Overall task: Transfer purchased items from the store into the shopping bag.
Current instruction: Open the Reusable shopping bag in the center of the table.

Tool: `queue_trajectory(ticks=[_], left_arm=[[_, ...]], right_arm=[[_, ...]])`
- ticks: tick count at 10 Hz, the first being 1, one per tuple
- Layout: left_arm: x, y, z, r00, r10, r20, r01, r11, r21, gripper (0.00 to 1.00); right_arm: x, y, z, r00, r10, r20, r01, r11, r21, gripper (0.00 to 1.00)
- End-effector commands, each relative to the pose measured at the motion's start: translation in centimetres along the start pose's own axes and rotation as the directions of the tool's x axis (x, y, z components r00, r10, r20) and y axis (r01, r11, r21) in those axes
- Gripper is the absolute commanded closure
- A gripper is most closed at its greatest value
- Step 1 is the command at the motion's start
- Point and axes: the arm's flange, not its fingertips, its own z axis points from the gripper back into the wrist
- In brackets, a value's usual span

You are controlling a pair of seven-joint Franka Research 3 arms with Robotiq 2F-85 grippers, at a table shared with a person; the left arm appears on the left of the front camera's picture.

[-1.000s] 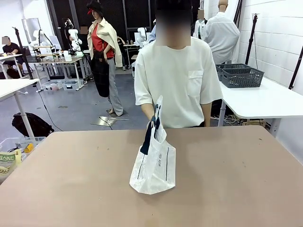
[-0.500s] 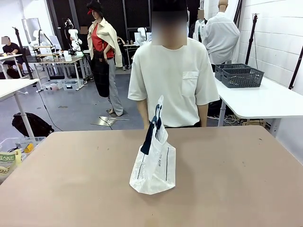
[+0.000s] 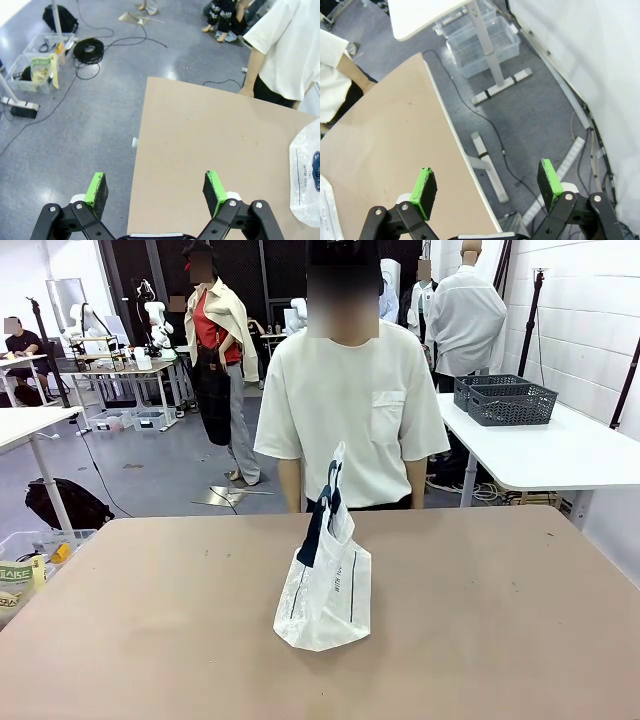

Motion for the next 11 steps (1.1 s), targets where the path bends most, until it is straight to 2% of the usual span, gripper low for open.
queue_trajectory(ticks=[1,3,5,6,7,8,9,10,11], left_arm=[[4.9,-6.3,-0.2,0.982,-0.186,0.024,0.186,0.982,-0.031,0.00],[9.5,-13.9,-0.5,0.940,-0.340,0.035,0.341,0.936,-0.085,0.00],[13.2,-22.9,-1.6,0.886,-0.460,0.062,0.462,0.864,-0.201,0.00],[14.0,-27.2,-2.9,0.877,-0.478,0.046,0.468,0.831,-0.301,0.00],[14.1,-30.7,-4.2,0.862,-0.506,0.019,0.483,0.809,-0.334,0.00],[13.9,-33.6,-5.0,0.862,-0.507,0.020,0.465,0.773,-0.432,0.00],[13.2,-36.0,-6.0,0.861,-0.509,0.008,0.462,0.775,-0.431,0.00],[12.7,-36.0,-6.4,0.856,-0.515,-0.046,0.447,0.782,-0.434,0.00],[12.0,-36.7,-5.3,0.866,-0.500,0.023,0.466,0.789,-0.400,0.00]], right_arm=[[1.5,5.0,4.3,0.994,0.103,0.033,-0.105,0.991,0.081,0.00],[2.4,12.0,9.1,0.963,0.252,0.095,-0.267,0.941,0.210,0.00],[1.5,19.7,12.7,0.902,0.427,0.070,-0.423,0.837,0.347,0.00],[-0.1,23.0,14.0,0.855,0.512,0.080,-0.501,0.777,0.382,0.00],[-2.2,25.1,15.0,0.795,0.597,0.110,-0.584,0.703,0.405,0.00],[-3.4,26.5,15.2,0.755,0.645,0.118,-0.623,0.648,0.438,0.00],[-3.9,28.1,14.6,0.745,0.657,0.117,-0.631,0.637,0.442,0.00],[-4.0,28.8,13.7,0.742,0.666,0.080,-0.626,0.645,0.439,0.00],[-4.0,28.7,16.2,0.763,0.638,0.107,-0.615,0.665,0.423,0.00]])
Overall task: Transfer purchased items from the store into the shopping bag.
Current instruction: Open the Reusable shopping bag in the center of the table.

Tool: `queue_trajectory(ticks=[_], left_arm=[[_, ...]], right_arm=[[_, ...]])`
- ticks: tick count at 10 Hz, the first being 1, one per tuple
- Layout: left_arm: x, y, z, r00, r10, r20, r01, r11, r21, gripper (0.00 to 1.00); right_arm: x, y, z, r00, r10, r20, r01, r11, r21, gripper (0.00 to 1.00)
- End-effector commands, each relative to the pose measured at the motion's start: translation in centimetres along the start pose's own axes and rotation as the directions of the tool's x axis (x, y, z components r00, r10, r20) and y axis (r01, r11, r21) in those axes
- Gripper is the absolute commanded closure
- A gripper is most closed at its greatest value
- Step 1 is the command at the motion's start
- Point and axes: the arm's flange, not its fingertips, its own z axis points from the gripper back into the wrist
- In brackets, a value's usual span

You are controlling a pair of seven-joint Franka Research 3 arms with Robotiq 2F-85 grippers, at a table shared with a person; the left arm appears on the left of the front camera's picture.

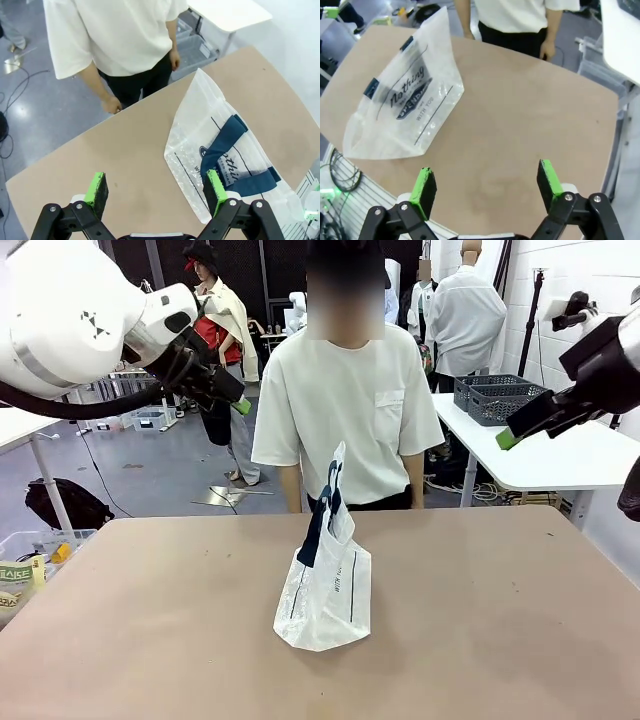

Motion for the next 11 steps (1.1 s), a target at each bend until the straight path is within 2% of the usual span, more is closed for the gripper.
queue_trajectory(ticks=[1,3,4,5,7,9,11], left_arm=[[-0.2,0.6,1.9,0.999,-0.011,0.035,0.011,1.000,0.026,0.00],[0.1,0.2,0.6,1.000,0.000,0.008,0.000,1.000,0.009,0.00],[1.4,-0.3,-0.8,1.000,0.014,-0.009,-0.015,1.000,-0.019,0.00],[3.3,-1.1,-2.5,0.999,0.007,-0.051,-0.008,1.000,-0.022,0.00],[5.9,-3.0,-5.8,0.993,-0.030,-0.113,0.021,0.997,-0.076,0.00],[6.7,-4.5,-10.0,0.978,-0.025,-0.206,0.005,0.995,-0.098,0.00],[6.2,-5.5,-13.0,0.967,-0.009,-0.255,-0.023,0.992,-0.124,0.00]], right_arm=[[0.0,-0.4,1.2,1.000,-0.016,0.026,0.016,1.000,-0.012,0.00],[0.0,-0.2,0.5,1.000,-0.004,0.010,0.005,1.000,-0.006,0.00],[0.7,1.4,-0.1,1.000,0.004,-0.026,-0.003,0.999,0.032,0.00],[2.2,3.2,-1.5,0.995,-0.034,-0.093,0.036,0.999,0.018,0.00],[4.9,7.9,-4.3,0.986,-0.009,-0.166,0.020,0.998,0.065,0.00],[6.3,10.7,-7.3,0.975,-0.016,-0.219,0.036,0.995,0.090,0.00],[7.3,11.8,-10.8,0.964,-0.033,-0.262,0.066,0.991,0.119,0.00]])
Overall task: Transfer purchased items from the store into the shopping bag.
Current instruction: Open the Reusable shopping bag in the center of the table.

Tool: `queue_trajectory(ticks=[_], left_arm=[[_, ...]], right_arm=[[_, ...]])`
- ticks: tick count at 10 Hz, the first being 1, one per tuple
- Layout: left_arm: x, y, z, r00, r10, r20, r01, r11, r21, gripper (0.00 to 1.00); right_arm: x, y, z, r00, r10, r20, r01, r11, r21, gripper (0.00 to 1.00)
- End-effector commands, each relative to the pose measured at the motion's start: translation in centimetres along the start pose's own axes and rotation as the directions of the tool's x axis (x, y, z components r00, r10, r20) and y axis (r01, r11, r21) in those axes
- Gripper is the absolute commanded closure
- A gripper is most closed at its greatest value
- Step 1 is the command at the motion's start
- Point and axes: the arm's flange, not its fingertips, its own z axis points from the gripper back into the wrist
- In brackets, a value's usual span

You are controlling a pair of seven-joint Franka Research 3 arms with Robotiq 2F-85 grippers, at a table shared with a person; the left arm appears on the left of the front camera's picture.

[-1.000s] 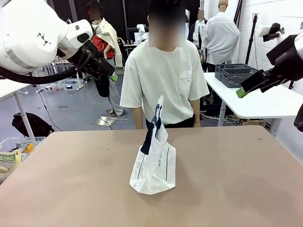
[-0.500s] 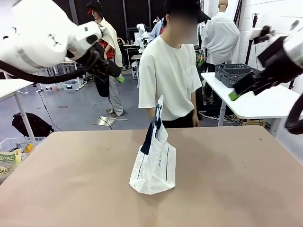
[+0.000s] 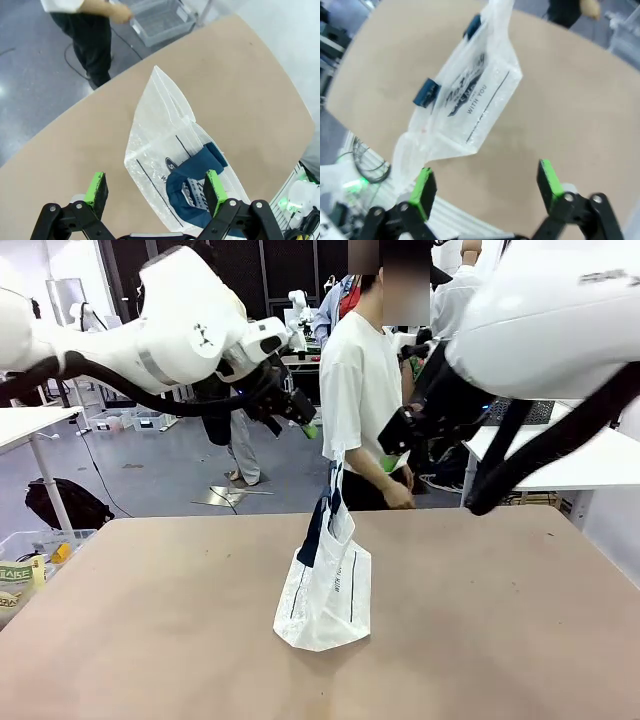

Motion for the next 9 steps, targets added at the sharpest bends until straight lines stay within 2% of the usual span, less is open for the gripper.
queue_trajectory(ticks=[1,5,9], left_arm=[[0.4,-0.5,-0.9,0.999,0.017,-0.047,-0.018,1.000,-0.009,0.00],[0.7,-1.0,-3.0,0.999,0.005,-0.040,-0.008,0.999,-0.053,0.00],[1.7,-0.9,-4.2,0.997,-0.004,-0.074,-0.002,0.997,-0.082,0.00]], right_arm=[[1.2,0.3,-1.9,0.998,-0.056,-0.035,0.058,0.997,0.057,0.00],[1.8,1.9,-7.0,0.990,-0.058,-0.125,0.075,0.989,0.131,0.00],[2.2,2.1,-8.9,0.984,-0.037,-0.175,0.060,0.990,0.131,0.00]])
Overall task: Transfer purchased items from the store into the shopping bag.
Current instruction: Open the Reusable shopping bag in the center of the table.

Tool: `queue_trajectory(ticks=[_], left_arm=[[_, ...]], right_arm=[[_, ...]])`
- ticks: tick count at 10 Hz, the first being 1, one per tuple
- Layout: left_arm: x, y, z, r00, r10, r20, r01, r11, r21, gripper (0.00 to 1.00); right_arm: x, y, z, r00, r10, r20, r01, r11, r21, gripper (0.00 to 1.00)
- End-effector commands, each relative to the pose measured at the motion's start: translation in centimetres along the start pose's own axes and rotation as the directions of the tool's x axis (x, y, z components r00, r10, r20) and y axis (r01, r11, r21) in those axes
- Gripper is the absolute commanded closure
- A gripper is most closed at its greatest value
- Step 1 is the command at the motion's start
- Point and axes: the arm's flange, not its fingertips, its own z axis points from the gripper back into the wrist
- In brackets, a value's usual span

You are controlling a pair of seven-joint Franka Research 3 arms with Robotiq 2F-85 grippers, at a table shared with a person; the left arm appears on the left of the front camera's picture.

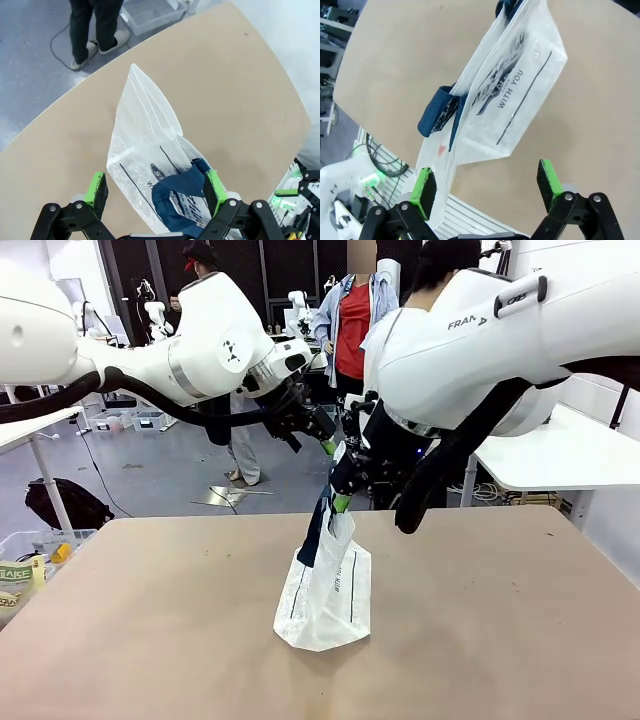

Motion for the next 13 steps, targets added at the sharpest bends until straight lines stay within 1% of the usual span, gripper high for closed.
queue_trajectory(ticks=[1,3,4,10,13], left_arm=[[1.3,0.4,-1.0,0.999,-0.016,-0.039,0.014,0.999,-0.038,0.00],[2.2,0.1,-1.9,0.998,-0.026,-0.059,0.023,0.998,-0.051,0.00],[2.3,0.1,-2.3,0.996,-0.024,-0.084,0.020,0.999,-0.045,0.00],[2.2,0.4,-2.6,0.987,0.002,-0.159,-0.004,1.000,-0.013,0.00],[2.2,0.8,-2.8,0.985,0.013,-0.172,-0.015,1.000,-0.011,0.00]], right_arm=[[0.8,0.0,0.0,1.000,0.016,-0.018,-0.016,1.000,0.020,0.00],[0.8,0.1,-0.1,1.000,0.016,-0.019,-0.015,1.000,0.023,0.00],[0.9,0.1,-0.1,1.000,0.017,-0.022,-0.016,0.999,0.028,0.00],[1.1,-0.1,-0.4,1.000,0.012,-0.029,-0.012,1.000,0.016,0.00],[1.2,-0.2,-0.6,0.999,0.012,-0.035,-0.012,1.000,0.008,0.00]])
